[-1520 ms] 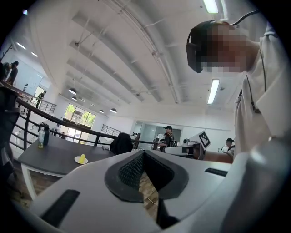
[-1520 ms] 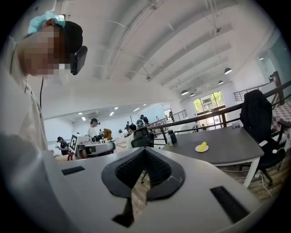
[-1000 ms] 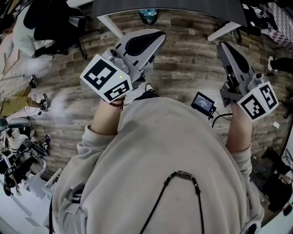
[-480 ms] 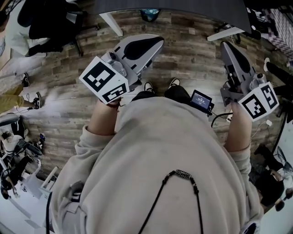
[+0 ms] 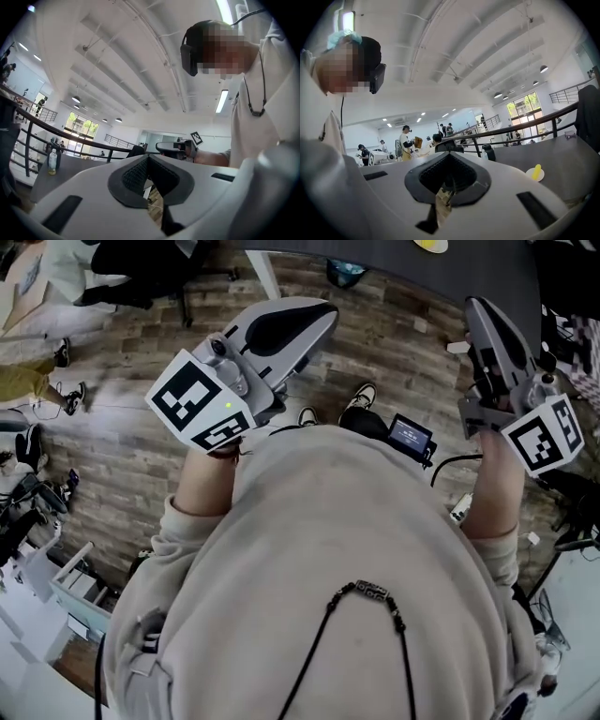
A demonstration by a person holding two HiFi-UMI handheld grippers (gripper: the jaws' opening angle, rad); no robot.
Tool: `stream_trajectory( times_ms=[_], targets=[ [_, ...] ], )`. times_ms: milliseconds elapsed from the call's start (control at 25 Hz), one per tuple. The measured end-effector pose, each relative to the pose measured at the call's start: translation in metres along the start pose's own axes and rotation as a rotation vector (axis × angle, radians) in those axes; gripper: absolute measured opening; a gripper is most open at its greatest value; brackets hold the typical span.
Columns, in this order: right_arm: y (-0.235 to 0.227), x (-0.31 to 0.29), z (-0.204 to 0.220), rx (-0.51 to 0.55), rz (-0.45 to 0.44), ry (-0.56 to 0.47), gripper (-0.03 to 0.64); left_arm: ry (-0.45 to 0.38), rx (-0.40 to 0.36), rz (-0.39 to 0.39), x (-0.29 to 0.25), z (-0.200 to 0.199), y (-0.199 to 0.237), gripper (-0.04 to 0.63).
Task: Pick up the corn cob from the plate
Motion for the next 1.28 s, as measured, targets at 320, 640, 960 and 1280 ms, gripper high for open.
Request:
stream_trajectory(
  times_ms=[320, 640, 960, 1280],
  targets=[
    [-0.064, 0.003, -0.023, -0.024, 0.036, -0.035, 0.014, 0.025, -0.019, 0.118, -0.078, 0.005, 0.014, 0.005],
    [-0.146, 0.075, -0.033, -0.078, 0.153, -0.071, 0.014, 0.045, 0.046, 0.166, -0.171, 0.034, 0.005, 0.005],
    [-0.209, 0.103, -0.030, -0.143, 0.195, -0.103, 0.014, 0.133, 0.039, 0.072, -0.231, 0.053, 0.024, 0.005],
    [-0.244, 0.135, -0.046, -0.148, 0.255, -0.171, 0.014, 0.190, 0.017, 0.126, -0.277, 0.057, 0.025, 0.005]
  ],
)
Point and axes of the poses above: the fingertips, and each gripper's own axes: x backward along the fingers, y to its left, z out of its underside, the point moved 10 cm from there along x, backward along the fingers, and after that the axes turned 14 degrees about -y, right-handed, at the moved point
